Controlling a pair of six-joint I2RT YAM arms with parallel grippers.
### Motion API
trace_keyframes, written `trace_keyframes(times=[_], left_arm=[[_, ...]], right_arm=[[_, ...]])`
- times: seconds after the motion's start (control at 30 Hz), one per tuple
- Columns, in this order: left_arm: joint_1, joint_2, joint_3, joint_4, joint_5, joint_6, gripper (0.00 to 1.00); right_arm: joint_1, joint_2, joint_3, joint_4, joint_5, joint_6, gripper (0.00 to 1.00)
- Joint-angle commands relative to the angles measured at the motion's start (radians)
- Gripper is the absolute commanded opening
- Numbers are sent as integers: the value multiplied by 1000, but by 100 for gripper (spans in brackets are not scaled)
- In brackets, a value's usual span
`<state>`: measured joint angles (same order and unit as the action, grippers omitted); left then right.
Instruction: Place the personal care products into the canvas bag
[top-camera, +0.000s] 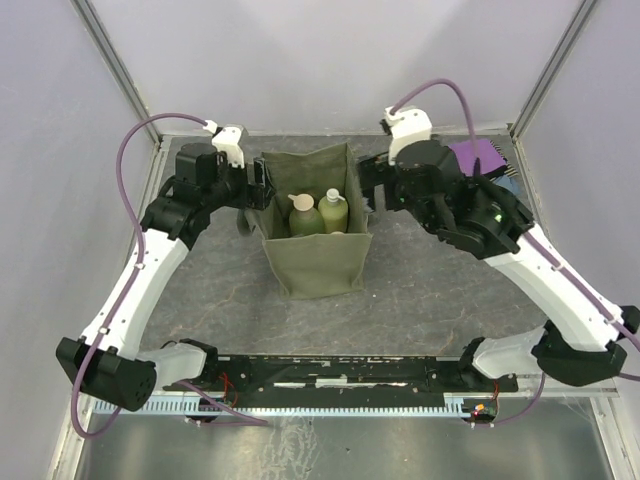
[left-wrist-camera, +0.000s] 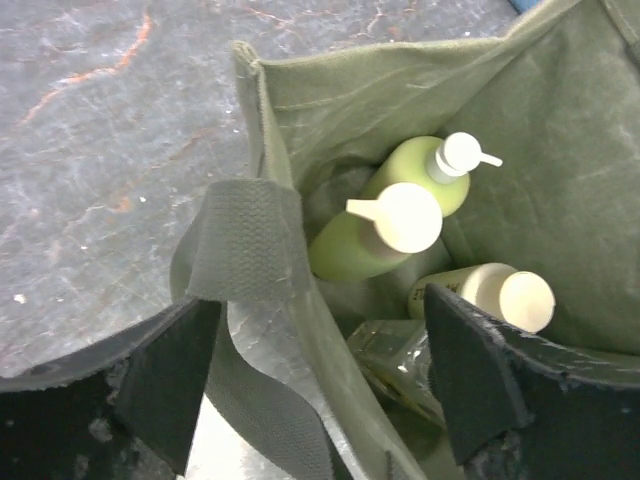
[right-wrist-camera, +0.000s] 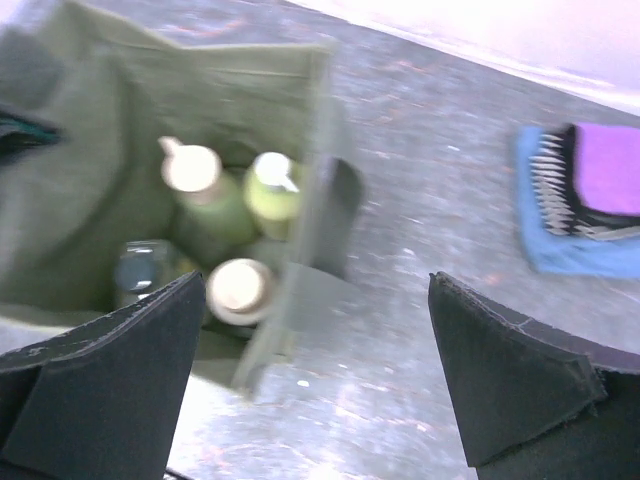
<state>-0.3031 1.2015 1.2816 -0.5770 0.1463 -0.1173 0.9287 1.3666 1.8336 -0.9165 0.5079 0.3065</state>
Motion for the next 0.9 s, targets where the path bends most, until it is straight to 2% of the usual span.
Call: trace_keyframes(times=[0.0,0.2,0.4,0.57,0.67,0.87], left_arm=[[2,-46,58,52,-105,-4,93],[2,-64,129,29,-190,-3,96],[36,-39,233,-75,-263,-1,98],[150,-26,235,-95,-193,5,99],[241,-1,226,-95,-122,6,99],[326,84,232,-100,-88,-49,100]], right_arm=[[-101,-93,-80,-39,168,-66,100],[-315,-159,-193,-3,2,-72,100],[-545,-119,-280,66,-234,-100,100],[-774,-63,-372,155,-439,-107,100],[-877,-35,-410,191,-485,-132,100],[-1026,6,-484,282,-559,-72,100]])
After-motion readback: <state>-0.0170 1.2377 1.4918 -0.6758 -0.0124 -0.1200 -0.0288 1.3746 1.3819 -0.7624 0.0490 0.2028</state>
